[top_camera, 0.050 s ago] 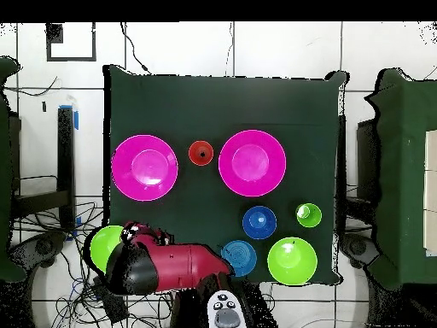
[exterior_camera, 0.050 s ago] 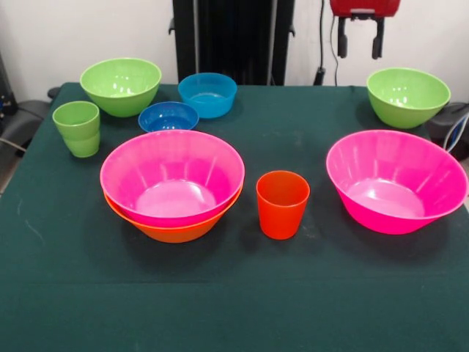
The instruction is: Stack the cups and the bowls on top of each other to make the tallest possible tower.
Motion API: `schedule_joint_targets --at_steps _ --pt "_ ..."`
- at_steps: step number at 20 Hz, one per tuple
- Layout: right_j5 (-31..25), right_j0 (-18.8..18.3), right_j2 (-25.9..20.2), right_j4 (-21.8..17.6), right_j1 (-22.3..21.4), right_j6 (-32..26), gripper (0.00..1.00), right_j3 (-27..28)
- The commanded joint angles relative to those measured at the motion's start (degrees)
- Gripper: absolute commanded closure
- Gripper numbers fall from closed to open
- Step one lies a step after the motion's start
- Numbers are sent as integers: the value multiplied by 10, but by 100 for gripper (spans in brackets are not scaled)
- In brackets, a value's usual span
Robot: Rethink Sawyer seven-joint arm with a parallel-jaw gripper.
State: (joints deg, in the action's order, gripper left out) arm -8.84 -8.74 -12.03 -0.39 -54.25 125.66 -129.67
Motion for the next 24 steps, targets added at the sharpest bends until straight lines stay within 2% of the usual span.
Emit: schedule_joint_targets --at_steps 1,14,24 --pt "69 4 -41 17 61 109 0 -39" --pt "136 39 -5 18 137 108 0 4" --pt "181 46 -13 22 177 116 0 14"
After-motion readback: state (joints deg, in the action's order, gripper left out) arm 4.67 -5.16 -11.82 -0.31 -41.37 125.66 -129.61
